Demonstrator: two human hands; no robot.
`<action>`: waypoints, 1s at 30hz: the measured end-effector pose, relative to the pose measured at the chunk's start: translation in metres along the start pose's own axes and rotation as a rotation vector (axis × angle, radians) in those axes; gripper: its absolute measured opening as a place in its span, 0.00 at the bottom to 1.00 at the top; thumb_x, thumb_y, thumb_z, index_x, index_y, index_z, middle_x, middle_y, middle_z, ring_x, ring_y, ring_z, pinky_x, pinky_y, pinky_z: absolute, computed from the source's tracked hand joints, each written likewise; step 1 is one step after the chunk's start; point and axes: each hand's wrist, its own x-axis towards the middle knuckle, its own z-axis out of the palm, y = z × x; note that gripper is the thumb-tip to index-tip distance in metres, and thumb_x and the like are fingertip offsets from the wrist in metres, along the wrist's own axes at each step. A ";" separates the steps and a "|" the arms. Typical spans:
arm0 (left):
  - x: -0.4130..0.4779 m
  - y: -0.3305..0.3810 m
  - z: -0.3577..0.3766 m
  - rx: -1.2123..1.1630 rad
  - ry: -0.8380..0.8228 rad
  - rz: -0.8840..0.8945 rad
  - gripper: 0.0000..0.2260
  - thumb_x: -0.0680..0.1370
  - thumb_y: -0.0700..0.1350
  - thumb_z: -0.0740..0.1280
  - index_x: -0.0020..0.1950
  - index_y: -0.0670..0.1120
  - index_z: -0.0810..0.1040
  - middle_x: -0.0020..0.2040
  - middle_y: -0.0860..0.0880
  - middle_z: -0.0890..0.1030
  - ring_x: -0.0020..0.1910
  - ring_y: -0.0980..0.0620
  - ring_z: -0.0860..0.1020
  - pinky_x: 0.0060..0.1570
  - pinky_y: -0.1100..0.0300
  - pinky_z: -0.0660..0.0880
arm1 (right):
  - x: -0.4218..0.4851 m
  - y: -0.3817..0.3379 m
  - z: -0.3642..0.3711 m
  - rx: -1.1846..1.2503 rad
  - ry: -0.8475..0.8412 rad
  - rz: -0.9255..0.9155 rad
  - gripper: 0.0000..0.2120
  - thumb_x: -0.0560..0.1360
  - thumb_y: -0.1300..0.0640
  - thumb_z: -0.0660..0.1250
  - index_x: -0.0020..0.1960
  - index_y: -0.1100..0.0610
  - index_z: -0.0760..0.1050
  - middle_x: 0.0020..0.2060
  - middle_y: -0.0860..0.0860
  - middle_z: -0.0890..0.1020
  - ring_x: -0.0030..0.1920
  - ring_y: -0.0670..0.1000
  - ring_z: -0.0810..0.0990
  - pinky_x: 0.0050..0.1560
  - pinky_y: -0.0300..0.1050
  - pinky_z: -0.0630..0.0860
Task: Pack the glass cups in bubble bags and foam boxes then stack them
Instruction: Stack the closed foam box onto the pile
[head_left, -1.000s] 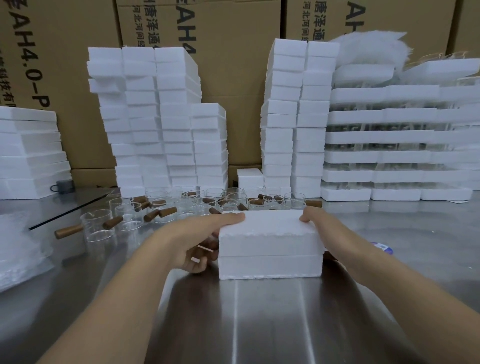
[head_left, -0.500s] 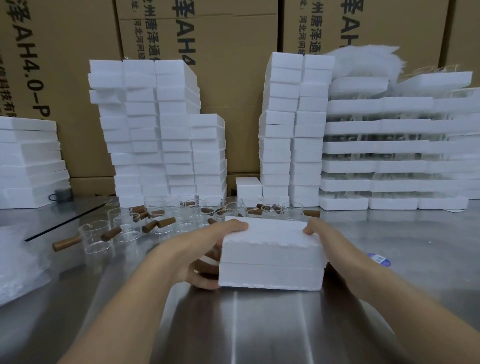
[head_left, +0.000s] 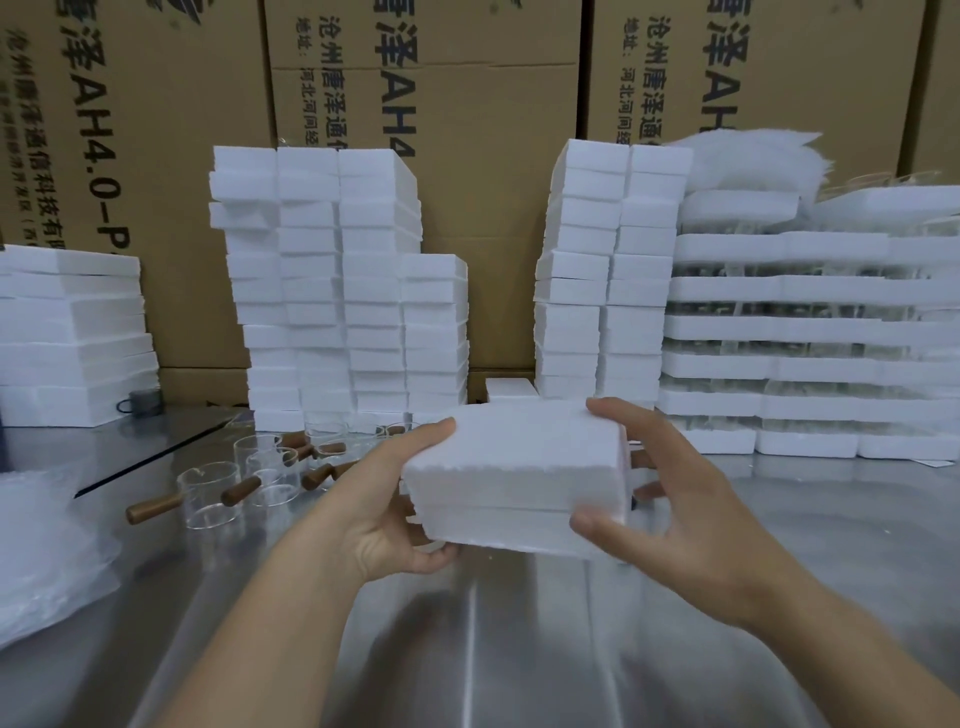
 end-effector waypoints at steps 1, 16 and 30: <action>0.000 0.000 0.002 -0.021 0.006 0.024 0.31 0.59 0.52 0.87 0.60 0.48 0.83 0.53 0.40 0.81 0.50 0.38 0.80 0.45 0.41 0.82 | -0.002 -0.002 0.002 -0.002 0.012 -0.020 0.42 0.68 0.29 0.74 0.77 0.31 0.61 0.68 0.33 0.72 0.66 0.40 0.74 0.58 0.46 0.79; -0.009 -0.034 0.067 -0.296 -0.210 0.055 0.29 0.69 0.50 0.84 0.65 0.45 0.78 0.52 0.37 0.88 0.54 0.35 0.88 0.46 0.42 0.87 | 0.003 -0.013 0.021 -0.153 0.401 -0.061 0.40 0.64 0.34 0.75 0.73 0.37 0.64 0.63 0.41 0.69 0.62 0.35 0.71 0.42 0.32 0.74; -0.007 -0.010 0.051 -0.133 0.055 0.291 0.20 0.74 0.58 0.75 0.61 0.48 0.85 0.44 0.46 0.87 0.38 0.50 0.86 0.40 0.53 0.79 | 0.007 -0.028 0.023 -0.163 0.123 -0.062 0.39 0.74 0.36 0.71 0.80 0.32 0.57 0.73 0.36 0.65 0.61 0.39 0.77 0.42 0.35 0.80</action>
